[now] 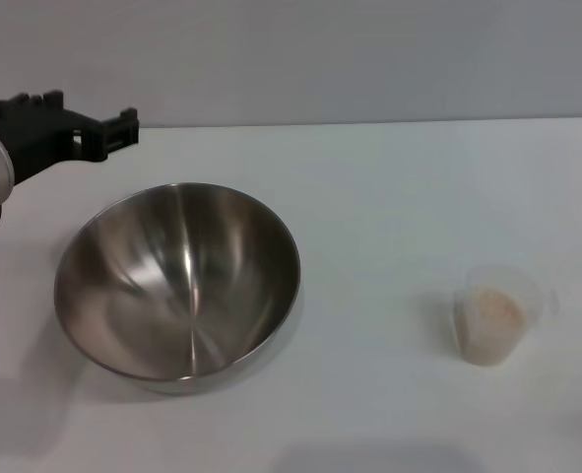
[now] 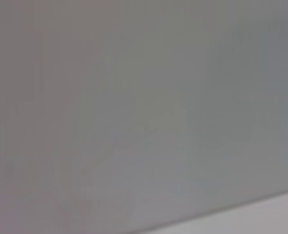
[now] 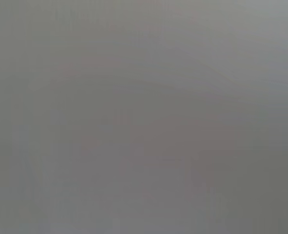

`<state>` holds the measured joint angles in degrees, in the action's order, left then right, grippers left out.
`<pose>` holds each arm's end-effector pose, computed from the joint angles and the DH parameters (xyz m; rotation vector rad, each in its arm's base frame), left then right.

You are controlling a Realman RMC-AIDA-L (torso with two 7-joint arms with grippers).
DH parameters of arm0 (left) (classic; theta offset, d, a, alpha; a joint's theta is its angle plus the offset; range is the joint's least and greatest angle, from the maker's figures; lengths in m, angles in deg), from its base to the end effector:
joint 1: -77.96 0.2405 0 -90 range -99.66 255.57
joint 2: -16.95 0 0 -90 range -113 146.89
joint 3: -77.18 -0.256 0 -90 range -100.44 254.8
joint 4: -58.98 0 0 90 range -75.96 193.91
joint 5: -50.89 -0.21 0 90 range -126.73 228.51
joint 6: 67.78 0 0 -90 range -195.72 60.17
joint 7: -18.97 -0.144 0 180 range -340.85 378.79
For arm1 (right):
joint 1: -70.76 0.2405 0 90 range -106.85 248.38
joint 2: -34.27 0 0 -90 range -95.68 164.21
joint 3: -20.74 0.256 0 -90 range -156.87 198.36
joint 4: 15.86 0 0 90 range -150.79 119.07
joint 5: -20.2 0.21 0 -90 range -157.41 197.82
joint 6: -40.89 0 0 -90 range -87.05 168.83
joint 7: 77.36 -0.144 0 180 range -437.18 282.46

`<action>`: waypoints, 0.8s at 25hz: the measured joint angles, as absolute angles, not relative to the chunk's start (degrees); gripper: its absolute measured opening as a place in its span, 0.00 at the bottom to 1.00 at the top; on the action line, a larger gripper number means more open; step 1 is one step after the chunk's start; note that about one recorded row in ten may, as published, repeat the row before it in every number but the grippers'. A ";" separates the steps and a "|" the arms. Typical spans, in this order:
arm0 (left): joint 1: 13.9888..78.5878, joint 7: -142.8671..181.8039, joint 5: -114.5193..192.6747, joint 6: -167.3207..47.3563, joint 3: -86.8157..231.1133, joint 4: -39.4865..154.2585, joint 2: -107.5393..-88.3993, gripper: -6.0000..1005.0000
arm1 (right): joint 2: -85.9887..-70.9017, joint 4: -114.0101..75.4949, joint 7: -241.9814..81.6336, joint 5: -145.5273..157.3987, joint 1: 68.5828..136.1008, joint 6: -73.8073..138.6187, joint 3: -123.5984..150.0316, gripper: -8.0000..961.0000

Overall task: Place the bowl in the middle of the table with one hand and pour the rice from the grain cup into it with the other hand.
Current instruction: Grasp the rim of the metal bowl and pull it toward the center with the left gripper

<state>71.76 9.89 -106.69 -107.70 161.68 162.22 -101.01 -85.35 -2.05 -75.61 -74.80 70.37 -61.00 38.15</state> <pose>-0.1669 0.3466 0.0568 -1.9448 -0.7464 -0.2987 0.3681 0.1479 0.0198 -1.1939 0.3893 0.6525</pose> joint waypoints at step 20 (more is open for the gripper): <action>74.13 -7.97 -87.26 -119.83 169.93 159.79 -101.25 0.83 | -85.42 -2.07 -75.59 -74.80 70.04 -60.96 38.14 0.77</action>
